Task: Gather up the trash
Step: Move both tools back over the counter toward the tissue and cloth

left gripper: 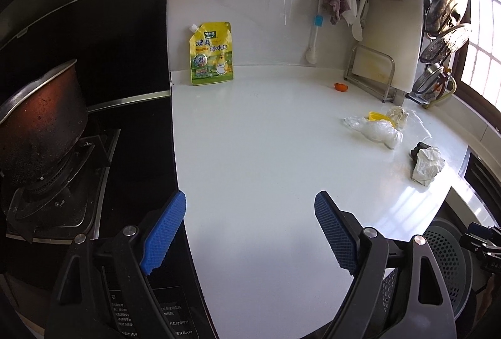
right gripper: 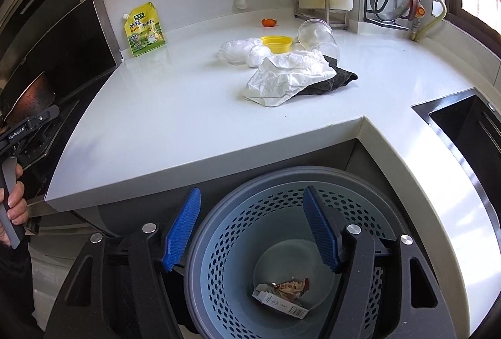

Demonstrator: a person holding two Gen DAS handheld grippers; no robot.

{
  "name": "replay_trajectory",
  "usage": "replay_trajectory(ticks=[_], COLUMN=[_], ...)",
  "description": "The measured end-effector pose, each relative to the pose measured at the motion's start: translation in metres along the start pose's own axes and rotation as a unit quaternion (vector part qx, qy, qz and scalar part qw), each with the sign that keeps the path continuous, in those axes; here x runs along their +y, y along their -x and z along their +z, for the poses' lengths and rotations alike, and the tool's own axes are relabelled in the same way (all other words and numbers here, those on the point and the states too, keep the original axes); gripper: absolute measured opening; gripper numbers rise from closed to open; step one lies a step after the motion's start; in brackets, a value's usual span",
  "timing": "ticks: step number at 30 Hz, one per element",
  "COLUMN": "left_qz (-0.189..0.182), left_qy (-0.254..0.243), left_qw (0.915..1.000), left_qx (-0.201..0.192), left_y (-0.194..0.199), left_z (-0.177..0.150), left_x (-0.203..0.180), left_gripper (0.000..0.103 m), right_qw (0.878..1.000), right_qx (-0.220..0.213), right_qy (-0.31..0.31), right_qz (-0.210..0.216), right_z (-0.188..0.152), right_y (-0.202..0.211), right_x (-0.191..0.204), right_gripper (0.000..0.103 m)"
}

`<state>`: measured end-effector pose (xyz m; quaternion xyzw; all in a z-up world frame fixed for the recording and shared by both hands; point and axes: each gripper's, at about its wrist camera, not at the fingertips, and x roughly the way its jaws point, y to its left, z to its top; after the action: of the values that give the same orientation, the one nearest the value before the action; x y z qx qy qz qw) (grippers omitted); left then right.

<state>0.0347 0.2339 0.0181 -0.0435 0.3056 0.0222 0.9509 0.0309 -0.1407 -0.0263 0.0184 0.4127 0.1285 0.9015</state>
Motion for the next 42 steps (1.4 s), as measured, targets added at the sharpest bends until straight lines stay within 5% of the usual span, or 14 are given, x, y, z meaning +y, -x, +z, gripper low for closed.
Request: replay_trajectory(ticks=[18, 28, 42], left_qz=[-0.045, -0.075, -0.114], left_qy=[-0.015, -0.026, -0.038], left_qw=[0.9988, 0.9966, 0.9899], left_qx=[0.008, 0.022, 0.076], left_y=[-0.023, -0.034, -0.081], left_z=[0.021, 0.027, 0.019], left_x=[-0.049, -0.103, -0.201], left_gripper=[0.083, 0.083, 0.083], right_qw=[0.999, 0.996, 0.995], right_qx=[-0.05, -0.079, -0.062], right_qy=[-0.02, -0.036, -0.073], right_qz=[0.011, 0.012, 0.003], right_z=[0.04, 0.062, 0.076], right_y=[0.003, 0.004, -0.009], right_x=[-0.016, -0.04, -0.099], right_gripper=[0.065, 0.065, 0.065])
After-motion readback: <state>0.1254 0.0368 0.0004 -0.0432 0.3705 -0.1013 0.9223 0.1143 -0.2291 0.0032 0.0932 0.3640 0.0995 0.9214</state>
